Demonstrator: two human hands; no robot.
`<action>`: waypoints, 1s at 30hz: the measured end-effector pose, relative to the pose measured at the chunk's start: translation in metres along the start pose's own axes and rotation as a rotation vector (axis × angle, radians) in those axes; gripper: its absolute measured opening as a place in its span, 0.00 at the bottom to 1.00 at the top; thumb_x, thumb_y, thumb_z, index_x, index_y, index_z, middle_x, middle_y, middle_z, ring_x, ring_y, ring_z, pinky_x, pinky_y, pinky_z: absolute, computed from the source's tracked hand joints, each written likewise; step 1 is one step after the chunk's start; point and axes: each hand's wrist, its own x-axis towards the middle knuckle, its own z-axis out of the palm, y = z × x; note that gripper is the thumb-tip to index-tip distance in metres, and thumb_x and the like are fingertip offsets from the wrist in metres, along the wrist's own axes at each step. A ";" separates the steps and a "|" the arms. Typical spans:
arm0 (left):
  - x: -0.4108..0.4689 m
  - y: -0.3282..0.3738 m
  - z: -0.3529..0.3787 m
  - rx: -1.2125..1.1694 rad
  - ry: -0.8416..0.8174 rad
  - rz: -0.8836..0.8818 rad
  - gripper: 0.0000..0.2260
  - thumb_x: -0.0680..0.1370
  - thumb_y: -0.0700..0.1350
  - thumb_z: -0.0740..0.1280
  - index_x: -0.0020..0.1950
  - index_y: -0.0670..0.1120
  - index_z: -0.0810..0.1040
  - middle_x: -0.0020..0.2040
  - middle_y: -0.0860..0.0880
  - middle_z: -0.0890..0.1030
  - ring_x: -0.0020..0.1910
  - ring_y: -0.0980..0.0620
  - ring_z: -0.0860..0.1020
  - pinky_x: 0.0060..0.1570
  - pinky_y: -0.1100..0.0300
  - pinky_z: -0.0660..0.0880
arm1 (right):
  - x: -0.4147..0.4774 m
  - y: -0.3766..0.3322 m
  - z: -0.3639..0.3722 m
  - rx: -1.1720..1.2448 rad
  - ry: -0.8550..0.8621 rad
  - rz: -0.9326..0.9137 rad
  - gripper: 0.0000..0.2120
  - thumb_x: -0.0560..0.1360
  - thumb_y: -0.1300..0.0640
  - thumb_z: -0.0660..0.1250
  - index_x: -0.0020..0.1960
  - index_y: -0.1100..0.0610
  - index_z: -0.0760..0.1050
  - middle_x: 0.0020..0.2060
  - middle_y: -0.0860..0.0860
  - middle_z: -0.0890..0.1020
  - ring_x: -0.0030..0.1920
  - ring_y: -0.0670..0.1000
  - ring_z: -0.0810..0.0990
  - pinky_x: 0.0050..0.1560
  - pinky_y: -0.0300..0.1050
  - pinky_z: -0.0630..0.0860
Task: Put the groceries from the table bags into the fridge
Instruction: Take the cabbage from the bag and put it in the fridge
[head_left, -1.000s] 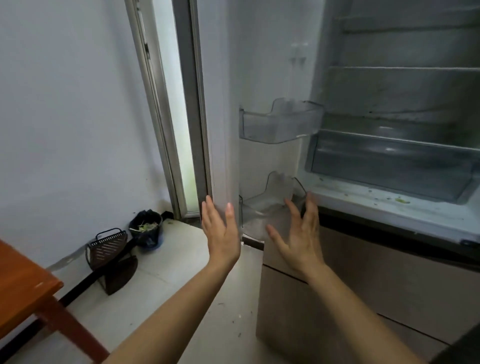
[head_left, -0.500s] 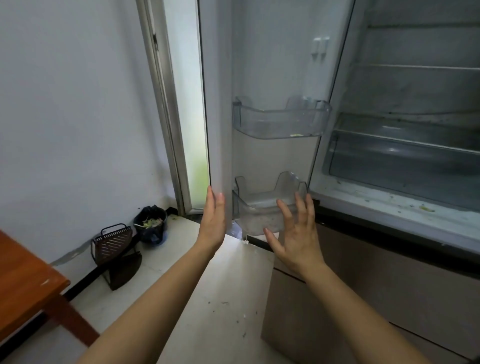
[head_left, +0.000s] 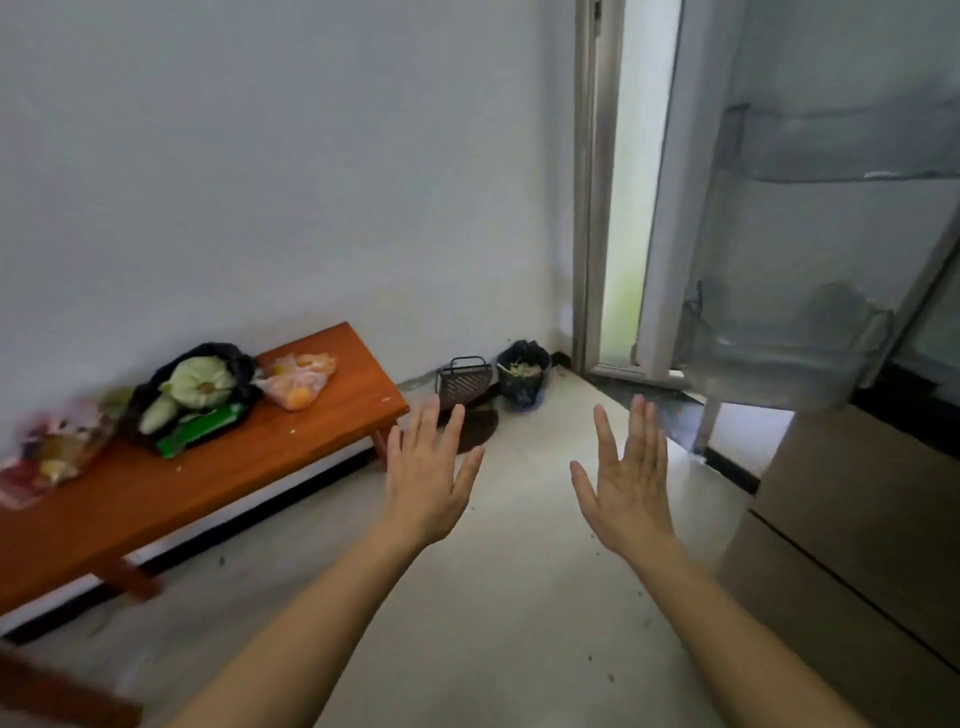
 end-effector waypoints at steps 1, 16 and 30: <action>-0.008 -0.021 -0.008 0.047 0.003 -0.032 0.29 0.82 0.64 0.45 0.81 0.54 0.51 0.82 0.47 0.46 0.80 0.48 0.42 0.76 0.44 0.44 | 0.002 -0.018 0.006 0.015 -0.024 -0.028 0.39 0.79 0.45 0.66 0.82 0.55 0.50 0.80 0.63 0.40 0.80 0.63 0.39 0.78 0.64 0.50; -0.088 -0.350 -0.113 0.118 0.348 -0.517 0.31 0.81 0.63 0.47 0.81 0.49 0.53 0.82 0.44 0.47 0.80 0.46 0.44 0.77 0.41 0.47 | 0.084 -0.389 0.103 0.214 0.002 -0.565 0.39 0.79 0.37 0.59 0.82 0.52 0.48 0.81 0.62 0.45 0.81 0.61 0.43 0.78 0.63 0.49; 0.006 -0.564 -0.081 0.048 0.252 -0.577 0.31 0.82 0.64 0.44 0.81 0.52 0.48 0.82 0.47 0.43 0.80 0.48 0.41 0.77 0.43 0.46 | 0.176 -0.545 0.233 0.320 -0.188 -0.583 0.40 0.80 0.41 0.61 0.81 0.45 0.39 0.81 0.58 0.45 0.81 0.59 0.45 0.78 0.59 0.56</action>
